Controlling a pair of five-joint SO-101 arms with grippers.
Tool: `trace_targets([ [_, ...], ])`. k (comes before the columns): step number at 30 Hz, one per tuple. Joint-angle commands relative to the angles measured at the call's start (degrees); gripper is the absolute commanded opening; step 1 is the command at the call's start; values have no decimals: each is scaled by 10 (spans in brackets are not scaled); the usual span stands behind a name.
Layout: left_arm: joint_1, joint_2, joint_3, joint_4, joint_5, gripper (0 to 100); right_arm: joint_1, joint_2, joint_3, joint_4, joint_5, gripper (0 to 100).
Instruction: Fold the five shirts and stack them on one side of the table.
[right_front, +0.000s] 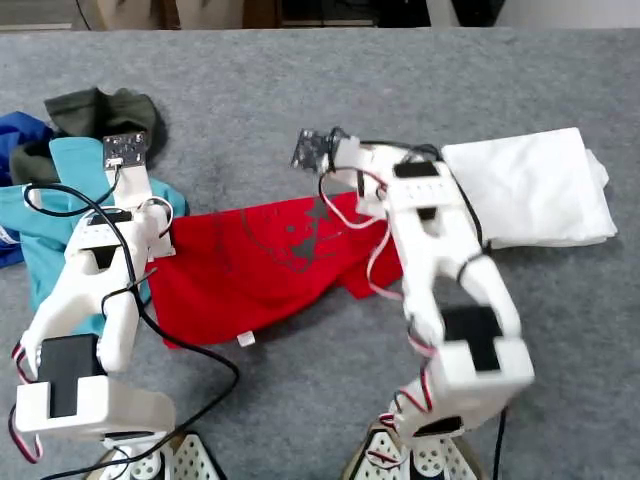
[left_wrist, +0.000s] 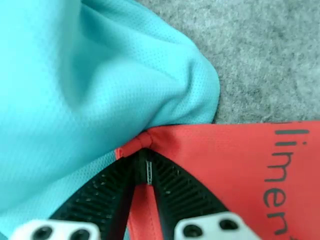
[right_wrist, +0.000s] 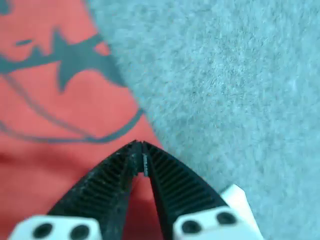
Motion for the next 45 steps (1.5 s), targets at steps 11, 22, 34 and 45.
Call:
trace_targets([
  [11, -8, 0, -18, 1, -6, 19, -3, -164, -187, 492, 17, 2],
  [22, -7, 0, -18, 1, -6, 19, -2, -378, 256, 295, 39, 2],
  [34, -8, 0, -18, 1, -6, 19, 0, -179, 175, 123, -11, 2],
  [45, -7, 0, -18, 1, -6, 19, -1, 15, -116, 88, -61, 2],
])
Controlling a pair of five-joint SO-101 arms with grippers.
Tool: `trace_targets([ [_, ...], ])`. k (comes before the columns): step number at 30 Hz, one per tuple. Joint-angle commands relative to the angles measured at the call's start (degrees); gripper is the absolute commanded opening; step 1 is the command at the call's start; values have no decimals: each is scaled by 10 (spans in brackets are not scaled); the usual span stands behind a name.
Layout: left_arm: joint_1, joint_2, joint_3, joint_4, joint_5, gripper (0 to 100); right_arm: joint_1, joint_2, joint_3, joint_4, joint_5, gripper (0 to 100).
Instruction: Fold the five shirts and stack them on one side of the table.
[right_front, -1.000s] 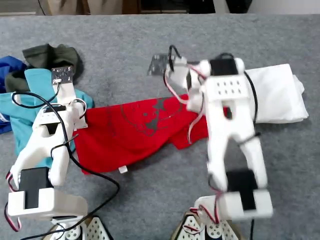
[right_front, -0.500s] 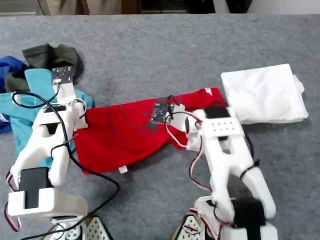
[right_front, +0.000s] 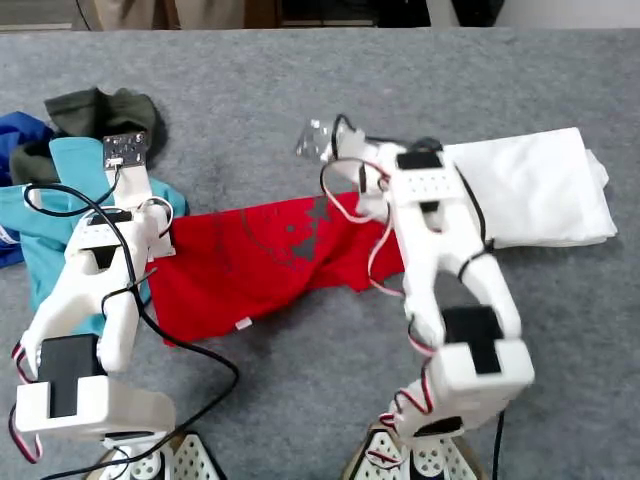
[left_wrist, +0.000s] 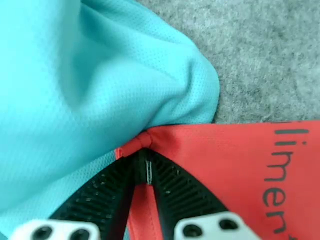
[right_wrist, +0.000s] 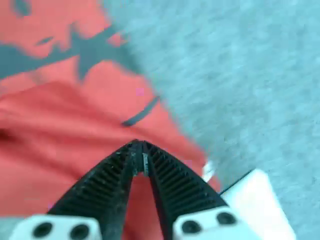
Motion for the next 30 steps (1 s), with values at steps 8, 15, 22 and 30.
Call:
trace_targets([
  [8, -7, 0, -18, 1, -6, 19, 1, 15, -201, 276, -17, 2],
  [15, -7, 0, -18, 1, -6, 19, -1, -210, 49, 267, 47, 2],
  [22, -7, 0, -18, 1, -6, 19, -5, -320, 318, 116, 56, 2],
  [30, -7, 0, -18, 1, -6, 19, -6, -326, 426, 1, 65, 184],
])
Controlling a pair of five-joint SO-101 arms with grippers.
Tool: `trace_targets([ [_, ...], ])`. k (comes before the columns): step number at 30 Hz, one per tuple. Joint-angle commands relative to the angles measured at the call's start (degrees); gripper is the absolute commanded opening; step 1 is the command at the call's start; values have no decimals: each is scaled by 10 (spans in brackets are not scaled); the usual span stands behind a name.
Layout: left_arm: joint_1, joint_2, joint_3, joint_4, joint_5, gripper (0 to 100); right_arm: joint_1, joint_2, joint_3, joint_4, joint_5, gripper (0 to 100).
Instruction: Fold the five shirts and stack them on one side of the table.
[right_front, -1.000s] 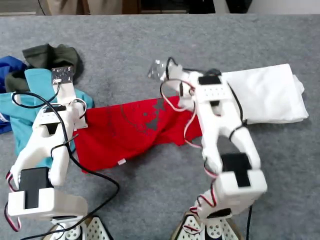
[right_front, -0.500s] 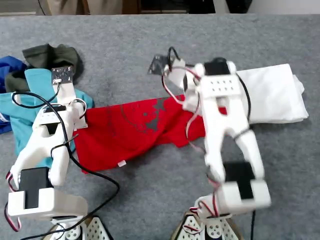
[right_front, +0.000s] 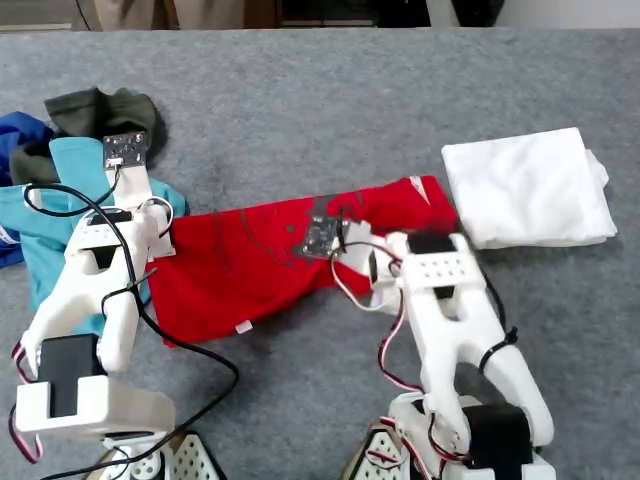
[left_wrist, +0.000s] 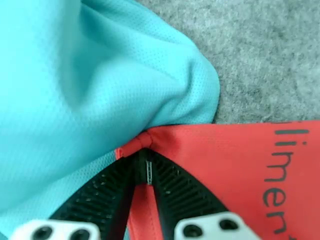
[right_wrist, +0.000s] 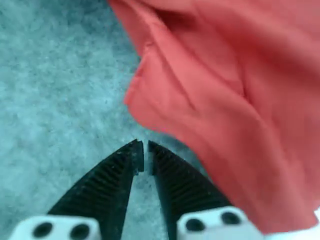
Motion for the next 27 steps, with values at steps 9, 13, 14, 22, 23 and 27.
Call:
trace_targets([
  [9, -7, 0, -18, 1, -6, 19, -6, -14, 22, -94, 35, 125],
  [13, -7, 0, -18, 1, -6, 19, -5, -14, 20, -138, -3, 3],
  [14, -7, 0, -18, 1, -6, 19, -5, -14, 19, -149, -6, 3],
  [22, -7, 0, -18, 1, -6, 19, 0, 26, -15, -164, -9, 3],
  [23, -7, 0, -18, 1, -6, 19, 3, 34, -27, -163, -9, 3],
  [27, -7, 0, -17, 1, -6, 19, 7, 49, -103, -144, -23, 3],
])
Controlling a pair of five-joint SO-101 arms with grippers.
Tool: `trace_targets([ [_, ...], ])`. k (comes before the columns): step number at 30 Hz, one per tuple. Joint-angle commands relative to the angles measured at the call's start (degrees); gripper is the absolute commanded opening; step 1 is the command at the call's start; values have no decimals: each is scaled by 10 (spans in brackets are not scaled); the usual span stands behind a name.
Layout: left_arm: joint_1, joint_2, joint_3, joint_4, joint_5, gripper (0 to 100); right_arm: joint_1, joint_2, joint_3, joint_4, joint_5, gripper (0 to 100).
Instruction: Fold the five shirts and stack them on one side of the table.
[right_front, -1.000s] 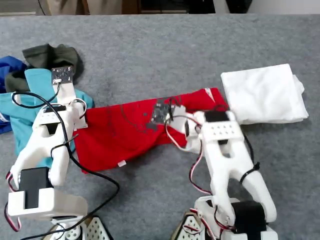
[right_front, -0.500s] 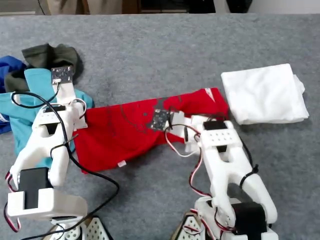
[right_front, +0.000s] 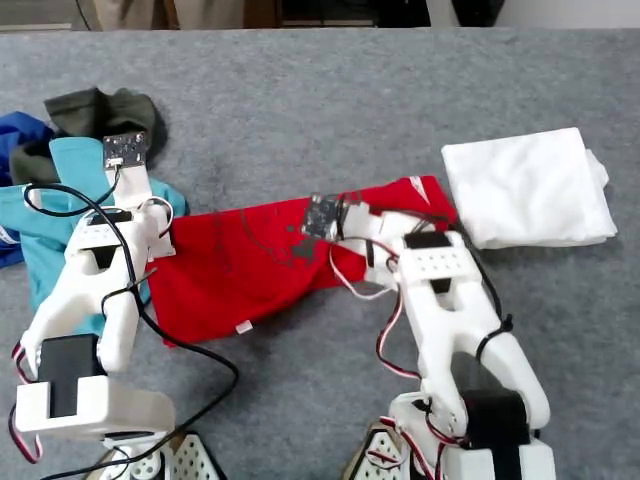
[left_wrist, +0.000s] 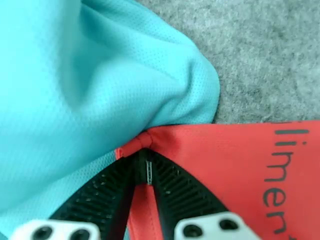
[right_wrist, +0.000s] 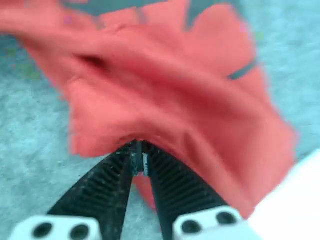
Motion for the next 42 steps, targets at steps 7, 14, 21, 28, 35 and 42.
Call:
trace_targets([
  [7, -6, 0, -16, 1, -6, 19, -15, 87, -212, 38, -11, 4],
  [14, -7, 0, -16, 1, -6, 19, -22, 225, -339, 80, -41, 80],
  [21, -7, 0, -16, 1, -6, 19, -1, 105, -322, 280, 47, 178],
  [28, -6, 0, -16, 1, -6, 19, -4, -103, -95, 233, 96, 179],
  [35, -6, 0, -15, 1, -6, 19, -29, -85, 44, 79, 79, 178],
  [42, -7, 0, -15, 2, -6, 19, -31, 79, -33, 3, 42, 146],
])
